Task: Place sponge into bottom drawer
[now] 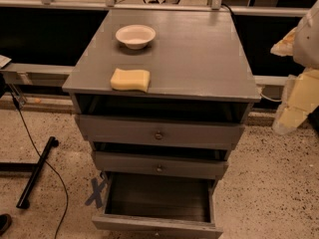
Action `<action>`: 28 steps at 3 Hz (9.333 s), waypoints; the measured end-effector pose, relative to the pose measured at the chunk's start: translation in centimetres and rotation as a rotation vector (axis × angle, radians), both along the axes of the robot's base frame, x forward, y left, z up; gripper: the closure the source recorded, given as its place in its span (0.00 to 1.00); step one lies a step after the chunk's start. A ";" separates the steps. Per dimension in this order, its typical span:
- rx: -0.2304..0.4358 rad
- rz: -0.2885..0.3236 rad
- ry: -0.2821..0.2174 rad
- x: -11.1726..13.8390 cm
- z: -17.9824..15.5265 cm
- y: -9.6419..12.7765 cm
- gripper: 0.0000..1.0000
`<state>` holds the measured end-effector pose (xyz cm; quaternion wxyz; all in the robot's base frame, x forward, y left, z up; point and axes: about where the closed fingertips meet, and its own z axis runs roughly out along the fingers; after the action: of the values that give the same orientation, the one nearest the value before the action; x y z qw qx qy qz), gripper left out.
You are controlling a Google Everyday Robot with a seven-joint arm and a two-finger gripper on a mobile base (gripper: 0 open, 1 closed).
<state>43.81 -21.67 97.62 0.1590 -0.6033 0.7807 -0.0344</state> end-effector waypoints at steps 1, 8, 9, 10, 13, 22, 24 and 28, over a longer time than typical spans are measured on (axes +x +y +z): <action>0.000 0.000 0.000 0.0 0.0 0.0 0.00; 0.149 0.273 0.034 14.7 -3.5 21.9 0.00; 0.128 0.230 0.019 17.0 -6.2 24.2 0.00; 0.144 0.207 0.020 18.6 -8.3 26.5 0.00; 0.171 0.181 0.127 20.5 -13.1 29.3 0.17; 0.511 0.185 -0.016 10.5 -12.3 19.2 1.00; 0.518 0.162 -0.035 10.3 -12.1 17.7 1.00; 0.923 -0.110 0.044 11.4 -25.6 6.6 1.00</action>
Offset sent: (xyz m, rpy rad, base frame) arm 0.0175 0.0143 0.0005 0.0195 0.0453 0.0478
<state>55.20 -15.03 72.02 0.3921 -0.4279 0.7484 0.3210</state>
